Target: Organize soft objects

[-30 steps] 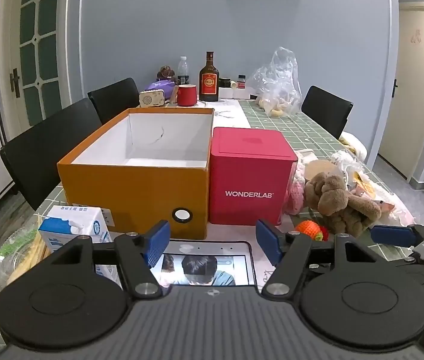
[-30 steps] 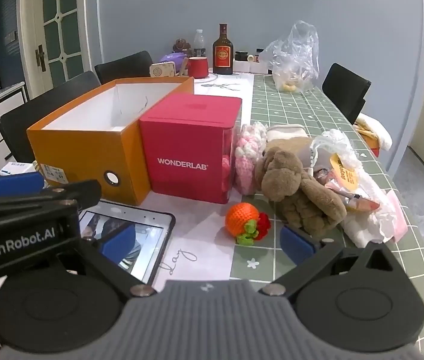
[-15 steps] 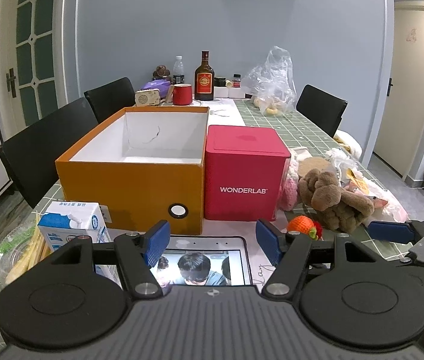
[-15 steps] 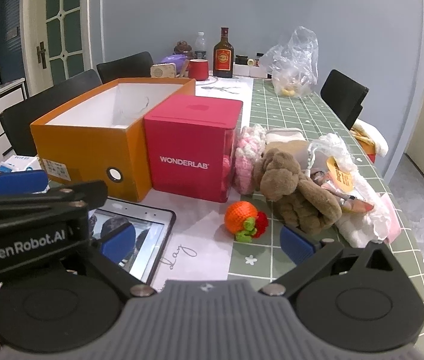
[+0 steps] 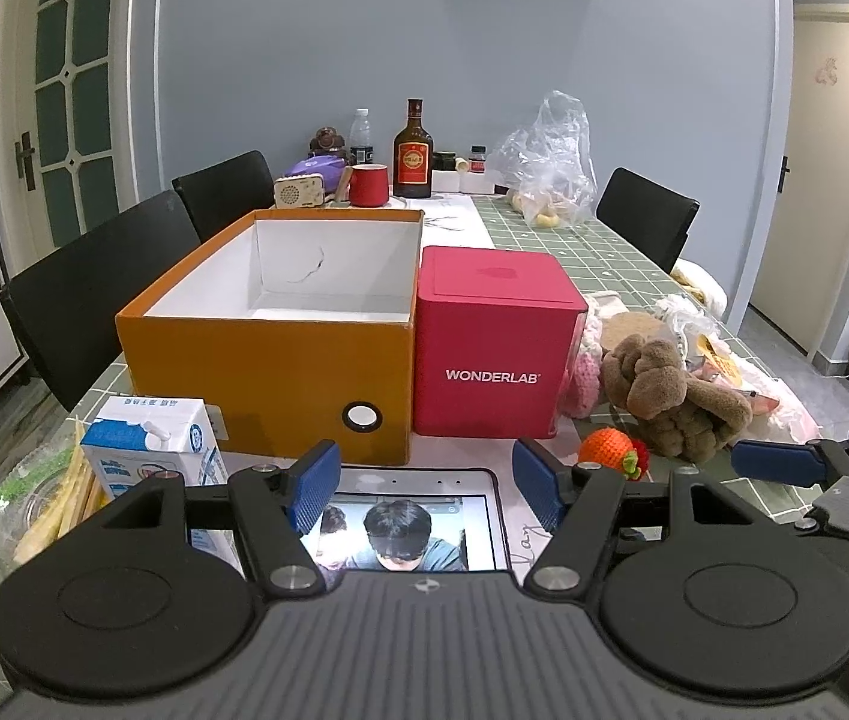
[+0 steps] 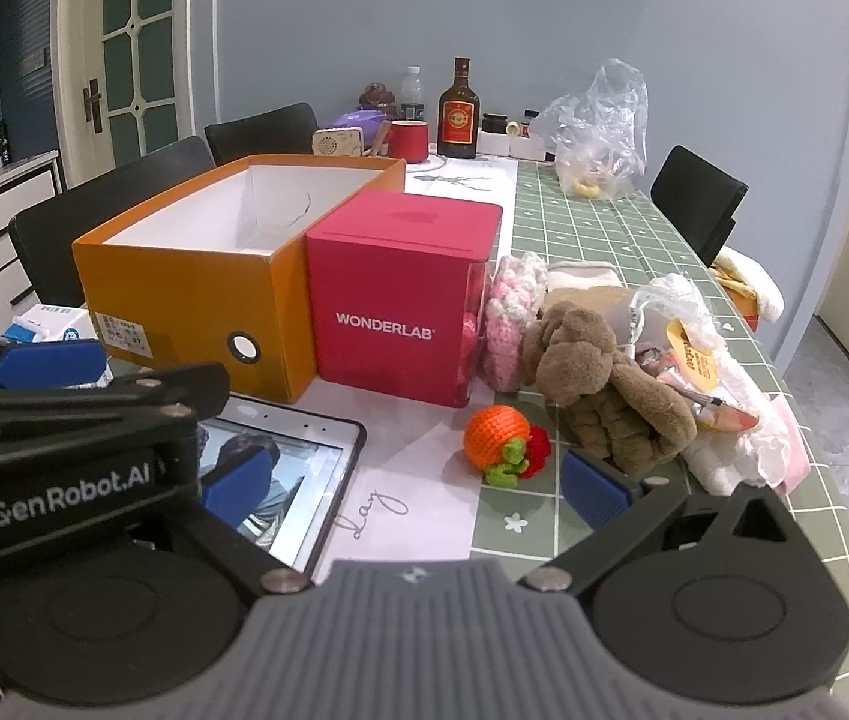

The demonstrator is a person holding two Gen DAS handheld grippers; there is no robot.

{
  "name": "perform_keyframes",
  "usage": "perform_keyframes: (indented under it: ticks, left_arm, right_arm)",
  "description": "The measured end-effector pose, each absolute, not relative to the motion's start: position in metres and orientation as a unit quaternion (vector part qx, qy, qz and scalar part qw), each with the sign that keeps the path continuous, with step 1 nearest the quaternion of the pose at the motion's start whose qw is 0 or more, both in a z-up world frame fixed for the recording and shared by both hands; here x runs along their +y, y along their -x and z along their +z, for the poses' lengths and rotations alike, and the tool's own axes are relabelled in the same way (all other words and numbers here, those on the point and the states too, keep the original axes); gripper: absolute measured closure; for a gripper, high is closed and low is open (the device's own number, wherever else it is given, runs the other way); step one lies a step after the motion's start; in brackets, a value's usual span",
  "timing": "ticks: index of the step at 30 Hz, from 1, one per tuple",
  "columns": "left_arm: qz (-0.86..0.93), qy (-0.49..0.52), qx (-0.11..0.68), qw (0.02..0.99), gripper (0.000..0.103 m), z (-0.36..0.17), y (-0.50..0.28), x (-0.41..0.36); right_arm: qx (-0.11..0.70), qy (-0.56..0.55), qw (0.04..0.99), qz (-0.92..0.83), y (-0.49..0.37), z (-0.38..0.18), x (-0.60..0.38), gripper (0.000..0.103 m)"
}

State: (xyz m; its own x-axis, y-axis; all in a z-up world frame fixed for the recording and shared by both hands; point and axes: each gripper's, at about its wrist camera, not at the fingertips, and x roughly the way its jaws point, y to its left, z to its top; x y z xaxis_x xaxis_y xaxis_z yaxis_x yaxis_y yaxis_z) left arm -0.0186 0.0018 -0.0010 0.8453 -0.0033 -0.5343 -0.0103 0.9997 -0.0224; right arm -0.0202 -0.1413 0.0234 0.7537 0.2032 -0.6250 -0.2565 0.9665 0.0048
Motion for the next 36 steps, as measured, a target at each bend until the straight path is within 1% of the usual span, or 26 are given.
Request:
perform_keyframes:
  ticks: [13, 20, 25, 27, 32, 36]
  left_arm:
    - [-0.004, -0.002, 0.271, 0.962, 0.026, -0.006, 0.020, -0.004]
    - [-0.025, -0.007, 0.268, 0.963, 0.026, -0.003, 0.026, -0.022]
    - [-0.040, -0.020, 0.255, 0.966, 0.026, 0.004, 0.030, -0.038]
    - [-0.038, -0.033, 0.248, 0.967, 0.026, 0.004, 0.031, -0.045]
    - [-0.047, -0.022, 0.247, 0.968, 0.026, 0.000, 0.029, -0.056]
    - [-0.056, -0.034, 0.235, 0.970, 0.026, -0.008, 0.028, -0.070]
  right_arm:
    - [0.334, 0.021, 0.936, 0.109, 0.027, 0.015, -0.149, 0.003]
    - [0.338, -0.003, 0.936, 0.101, 0.036, 0.017, -0.165, 0.003]
    - [0.308, 0.008, 0.947, 0.093, 0.046, 0.026, -0.176, 0.003]
    - [0.306, 0.006, 0.947, 0.093, 0.047, 0.026, -0.180, 0.003]
    - [0.303, -0.008, 0.949, 0.083, 0.046, 0.022, -0.195, 0.003]
    - [0.302, -0.020, 0.950, 0.076, 0.051, 0.013, -0.209, 0.003]
